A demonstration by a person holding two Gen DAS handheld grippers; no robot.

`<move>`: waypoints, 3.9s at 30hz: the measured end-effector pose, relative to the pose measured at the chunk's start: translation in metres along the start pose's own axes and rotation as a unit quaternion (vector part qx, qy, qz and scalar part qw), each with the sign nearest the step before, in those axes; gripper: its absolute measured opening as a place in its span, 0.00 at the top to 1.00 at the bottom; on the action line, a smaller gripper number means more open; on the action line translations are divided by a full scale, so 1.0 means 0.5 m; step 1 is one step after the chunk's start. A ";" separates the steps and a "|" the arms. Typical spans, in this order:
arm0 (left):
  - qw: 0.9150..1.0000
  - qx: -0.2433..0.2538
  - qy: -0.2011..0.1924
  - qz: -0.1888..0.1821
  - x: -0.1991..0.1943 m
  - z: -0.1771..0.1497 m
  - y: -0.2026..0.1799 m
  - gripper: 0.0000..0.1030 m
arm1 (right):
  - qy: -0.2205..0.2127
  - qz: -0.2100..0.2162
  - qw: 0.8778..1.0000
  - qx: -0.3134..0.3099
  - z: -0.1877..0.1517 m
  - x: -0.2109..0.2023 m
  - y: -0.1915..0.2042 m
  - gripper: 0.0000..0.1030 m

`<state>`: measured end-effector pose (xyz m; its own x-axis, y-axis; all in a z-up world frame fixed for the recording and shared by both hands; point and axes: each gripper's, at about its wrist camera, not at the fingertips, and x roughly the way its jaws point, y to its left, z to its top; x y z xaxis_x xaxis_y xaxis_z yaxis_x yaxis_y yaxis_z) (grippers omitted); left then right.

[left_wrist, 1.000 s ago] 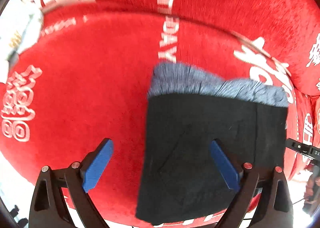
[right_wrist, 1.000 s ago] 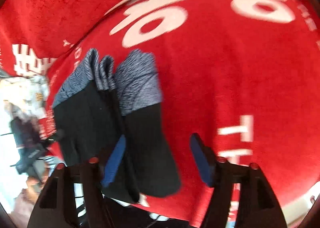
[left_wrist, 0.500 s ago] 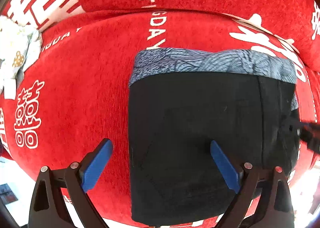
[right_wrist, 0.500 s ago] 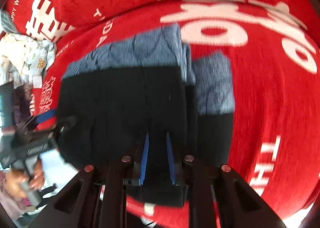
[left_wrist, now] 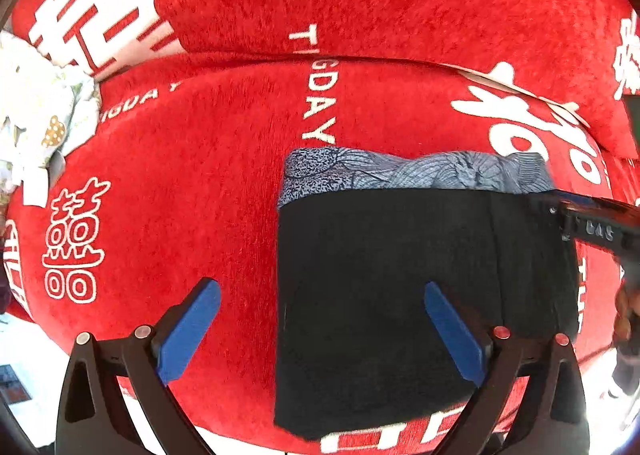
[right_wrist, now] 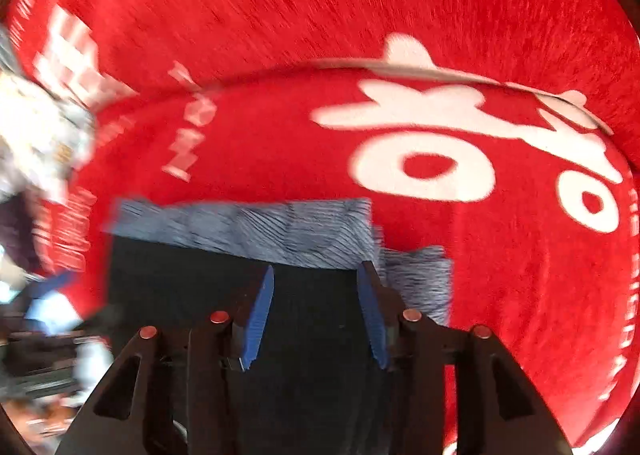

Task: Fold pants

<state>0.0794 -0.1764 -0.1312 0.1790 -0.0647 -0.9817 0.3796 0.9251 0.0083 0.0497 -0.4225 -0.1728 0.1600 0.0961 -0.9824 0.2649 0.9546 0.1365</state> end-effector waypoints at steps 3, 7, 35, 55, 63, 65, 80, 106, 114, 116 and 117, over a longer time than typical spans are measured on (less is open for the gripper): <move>1.000 0.011 0.000 -0.006 -0.020 -0.018 -0.006 0.01 | -0.010 0.016 0.998 0.052 -0.021 -0.039 -0.032 0.42; 0.999 0.024 0.026 -0.020 -0.025 -0.043 -0.018 0.01 | -0.005 0.004 0.998 0.058 -0.078 -0.094 -0.036 0.26; 0.997 0.031 0.064 0.010 -0.199 -0.069 0.005 0.01 | 0.048 -0.073 0.995 0.039 -0.221 -0.284 0.126 0.00; 0.998 0.053 0.035 -0.009 -0.274 -0.085 0.016 0.01 | 0.005 -0.089 0.995 0.051 -0.215 -0.358 0.180 0.00; 0.999 0.038 0.031 0.013 -0.289 -0.089 0.012 0.01 | 0.003 -0.082 0.996 0.039 -0.218 -0.367 0.179 0.00; 0.999 0.035 0.032 0.018 -0.289 -0.090 0.002 0.01 | 0.002 -0.084 0.996 0.034 -0.219 -0.369 0.173 0.00; 0.998 0.013 0.051 0.021 -0.287 -0.114 -0.054 0.01 | 0.027 -0.076 0.997 0.015 -0.233 -0.360 0.126 0.00; 0.999 0.016 0.043 0.015 -0.292 -0.124 -0.058 0.01 | 0.031 -0.078 0.996 0.011 -0.231 -0.352 0.129 0.00; 0.999 0.006 0.046 0.013 -0.290 -0.120 -0.060 0.01 | 0.031 -0.079 0.996 0.009 -0.227 -0.354 0.129 0.00; 0.999 0.004 0.045 0.014 -0.290 -0.120 -0.061 0.01 | 0.031 -0.078 0.996 0.007 -0.222 -0.354 0.129 0.00; 0.999 0.003 0.044 0.014 -0.291 -0.119 -0.061 0.01 | 0.031 -0.078 0.996 0.006 -0.220 -0.354 0.129 0.00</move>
<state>-0.0122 -0.1729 -0.0001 0.1087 -0.0062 -0.9941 0.3820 0.9234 0.0360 -0.0661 -0.3468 -0.0039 0.0558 -0.0362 -0.9978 0.2933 0.9558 -0.0183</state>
